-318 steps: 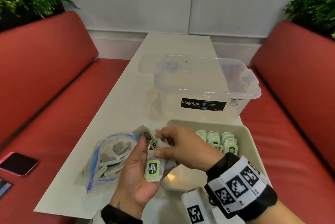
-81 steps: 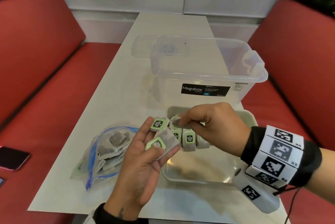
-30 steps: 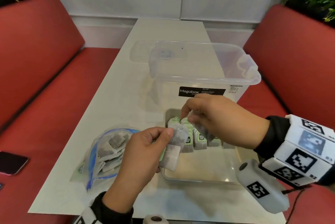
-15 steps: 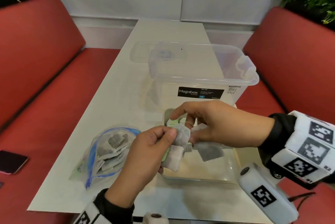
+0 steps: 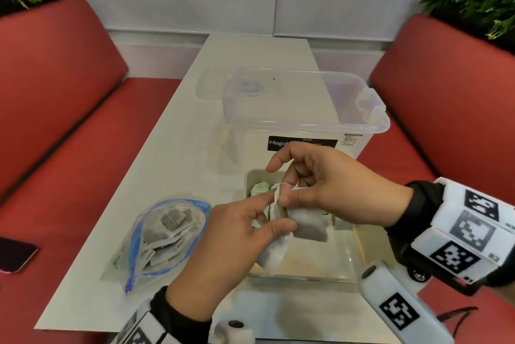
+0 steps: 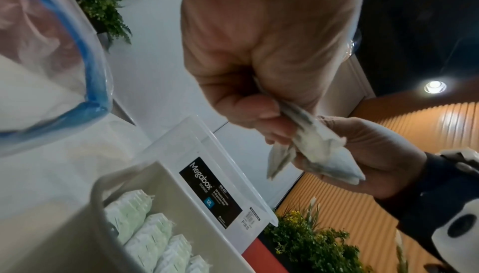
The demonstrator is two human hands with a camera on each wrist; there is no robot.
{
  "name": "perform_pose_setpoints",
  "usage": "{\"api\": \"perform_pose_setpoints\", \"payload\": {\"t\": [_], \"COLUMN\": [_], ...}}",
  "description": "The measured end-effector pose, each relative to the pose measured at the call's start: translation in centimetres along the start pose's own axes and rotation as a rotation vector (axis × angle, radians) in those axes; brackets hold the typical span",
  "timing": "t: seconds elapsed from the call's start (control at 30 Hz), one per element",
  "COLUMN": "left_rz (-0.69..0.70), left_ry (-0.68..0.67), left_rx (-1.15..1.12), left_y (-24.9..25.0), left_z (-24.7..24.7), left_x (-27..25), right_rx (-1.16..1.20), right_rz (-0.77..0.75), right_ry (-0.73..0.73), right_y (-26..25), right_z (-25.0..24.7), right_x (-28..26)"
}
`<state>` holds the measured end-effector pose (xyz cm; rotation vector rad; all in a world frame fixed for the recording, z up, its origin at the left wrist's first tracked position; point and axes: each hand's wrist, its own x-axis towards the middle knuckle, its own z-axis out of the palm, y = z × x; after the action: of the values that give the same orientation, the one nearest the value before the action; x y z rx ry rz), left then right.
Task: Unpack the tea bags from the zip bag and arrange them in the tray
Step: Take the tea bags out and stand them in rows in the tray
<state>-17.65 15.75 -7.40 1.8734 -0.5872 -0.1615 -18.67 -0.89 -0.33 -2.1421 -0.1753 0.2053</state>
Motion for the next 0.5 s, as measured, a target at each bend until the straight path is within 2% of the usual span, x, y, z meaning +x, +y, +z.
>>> {"api": "perform_pose_setpoints", "payload": {"t": [0.13,0.37,0.5], "left_rz": [0.077,0.04,0.019], "left_ry": [-0.002,-0.071,-0.134], "left_rx": [0.192,0.324,0.515], "left_y": [-0.6,0.0,0.8], "left_z": [0.1,-0.4,-0.4], "left_x": [0.4,1.0,1.4], "right_rx": [-0.115,-0.438,-0.52], "right_rz": [0.026,0.059,0.09], "right_ry": [-0.028,-0.127,-0.148], "right_y": [-0.1,-0.4,-0.3], "right_z": [-0.8,-1.5,-1.2], "right_x": [0.1,0.1,0.5]}}
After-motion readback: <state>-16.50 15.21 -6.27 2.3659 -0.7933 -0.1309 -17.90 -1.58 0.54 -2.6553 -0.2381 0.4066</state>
